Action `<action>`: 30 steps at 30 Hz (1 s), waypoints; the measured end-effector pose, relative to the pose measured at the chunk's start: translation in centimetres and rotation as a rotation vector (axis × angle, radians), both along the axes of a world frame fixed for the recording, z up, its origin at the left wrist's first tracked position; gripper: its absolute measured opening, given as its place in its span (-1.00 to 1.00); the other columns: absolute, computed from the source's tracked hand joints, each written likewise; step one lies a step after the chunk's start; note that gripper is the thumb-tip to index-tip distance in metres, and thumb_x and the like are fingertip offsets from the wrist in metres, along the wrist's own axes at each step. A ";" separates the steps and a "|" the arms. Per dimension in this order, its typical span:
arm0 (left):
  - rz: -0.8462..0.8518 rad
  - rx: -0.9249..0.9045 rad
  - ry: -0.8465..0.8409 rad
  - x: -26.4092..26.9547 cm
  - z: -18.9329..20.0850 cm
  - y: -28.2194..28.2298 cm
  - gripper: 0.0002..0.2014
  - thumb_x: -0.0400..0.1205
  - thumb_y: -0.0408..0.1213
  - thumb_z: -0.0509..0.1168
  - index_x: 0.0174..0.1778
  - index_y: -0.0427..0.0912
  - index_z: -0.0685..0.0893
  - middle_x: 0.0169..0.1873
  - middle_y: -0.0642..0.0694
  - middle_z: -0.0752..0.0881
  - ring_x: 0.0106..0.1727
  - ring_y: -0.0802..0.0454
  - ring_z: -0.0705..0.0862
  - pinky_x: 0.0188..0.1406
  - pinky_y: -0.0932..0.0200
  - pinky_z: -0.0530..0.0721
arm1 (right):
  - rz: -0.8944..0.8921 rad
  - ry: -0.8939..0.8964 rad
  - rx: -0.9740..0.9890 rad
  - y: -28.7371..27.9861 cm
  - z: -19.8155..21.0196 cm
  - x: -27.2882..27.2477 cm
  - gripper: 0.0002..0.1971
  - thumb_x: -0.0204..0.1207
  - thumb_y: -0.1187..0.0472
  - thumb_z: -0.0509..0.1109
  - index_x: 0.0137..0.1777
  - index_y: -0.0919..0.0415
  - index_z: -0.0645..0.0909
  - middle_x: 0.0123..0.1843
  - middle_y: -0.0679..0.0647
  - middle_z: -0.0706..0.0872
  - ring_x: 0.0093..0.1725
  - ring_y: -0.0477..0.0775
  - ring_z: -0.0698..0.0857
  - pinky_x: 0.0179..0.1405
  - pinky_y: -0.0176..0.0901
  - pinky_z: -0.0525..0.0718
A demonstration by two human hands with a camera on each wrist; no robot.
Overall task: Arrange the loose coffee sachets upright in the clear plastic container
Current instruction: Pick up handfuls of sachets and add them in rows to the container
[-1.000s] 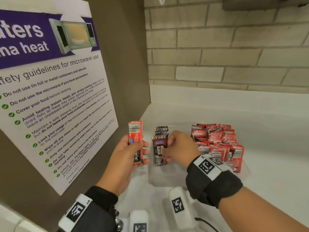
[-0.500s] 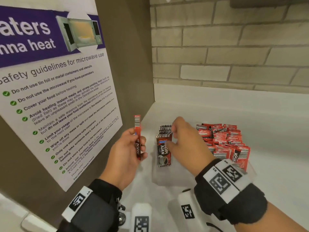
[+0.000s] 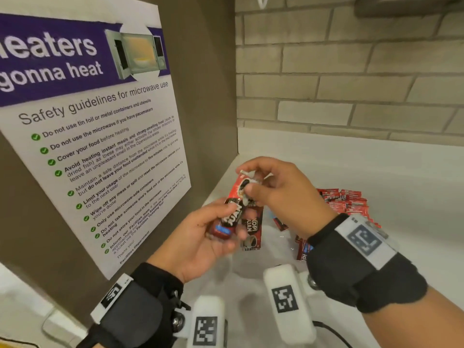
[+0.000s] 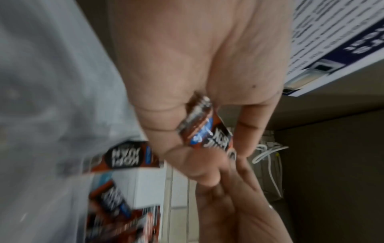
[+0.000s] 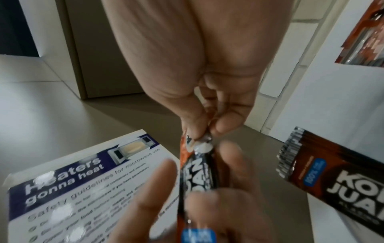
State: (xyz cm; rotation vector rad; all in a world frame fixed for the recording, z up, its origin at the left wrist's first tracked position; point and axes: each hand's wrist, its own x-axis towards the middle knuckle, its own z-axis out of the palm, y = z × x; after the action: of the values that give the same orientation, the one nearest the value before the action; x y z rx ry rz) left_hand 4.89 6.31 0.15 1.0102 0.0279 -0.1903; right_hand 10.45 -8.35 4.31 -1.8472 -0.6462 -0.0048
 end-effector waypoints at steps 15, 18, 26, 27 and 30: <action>0.296 0.937 -0.373 1.9 -0.2 -0.4 -0.52 0.51 -0.38 0.46 0.21 0.23 0.54 0.13 0.11 0.65 0.04 0.21 0.65 0.07 0.26 0.63 | -0.111 0.002 -0.589 -0.8 -3.2 0.4 -0.83 0.36 0.31 0.51 -0.24 0.13 0.55 -0.30 0.03 0.66 -0.24 0.09 0.68 -0.28 -0.20 0.63; 0.219 0.877 -0.192 1.9 -2.5 -1.0 -0.33 0.57 -0.41 0.37 0.50 0.11 0.24 0.48 0.13 0.38 0.46 0.26 0.37 0.34 0.29 0.41 | -0.132 0.080 -0.616 -0.8 -5.1 0.8 -0.83 0.32 0.34 0.53 -0.09 0.29 0.67 -0.19 0.12 0.73 -0.19 0.10 0.70 -0.20 -0.18 0.66; 0.005 0.770 -0.054 2.9 -5.3 -1.9 -0.07 0.43 -0.29 0.33 0.65 0.19 -0.02 0.56 0.05 0.32 0.35 0.17 0.49 -0.16 0.49 0.57 | -0.181 0.077 -0.662 -0.1 -7.1 2.0 -0.78 0.39 0.28 0.45 0.04 0.27 0.69 -0.05 0.21 0.79 -0.07 0.18 0.76 -0.03 -0.04 0.73; 0.003 0.762 -0.067 3.1 -5.4 -1.9 -0.08 0.35 -0.27 0.30 0.62 0.21 0.03 0.48 0.02 0.42 0.30 0.13 0.56 -0.18 0.48 0.61 | -0.177 0.057 -0.672 0.0 -7.3 2.1 -0.81 0.41 0.26 0.43 0.02 0.27 0.68 -0.07 0.19 0.78 -0.06 0.16 0.75 -0.05 -0.06 0.72; 0.010 0.739 -0.066 3.6 -5.8 -1.7 -0.07 0.35 -0.32 0.24 0.64 0.19 0.00 0.44 -0.03 0.46 0.31 0.11 0.56 -0.11 0.53 0.58 | -0.188 0.061 -0.714 -0.1 -7.6 2.2 -0.89 0.48 0.20 0.37 -0.20 0.20 0.51 -0.23 0.04 0.63 -0.11 0.09 0.66 -0.24 -0.20 0.59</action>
State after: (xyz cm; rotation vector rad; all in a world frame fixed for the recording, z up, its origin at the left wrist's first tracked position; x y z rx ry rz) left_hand 8.54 4.56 -5.64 1.7519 0.0440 -0.1376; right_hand 12.62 -8.41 -3.27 -2.5801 -0.4541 0.1787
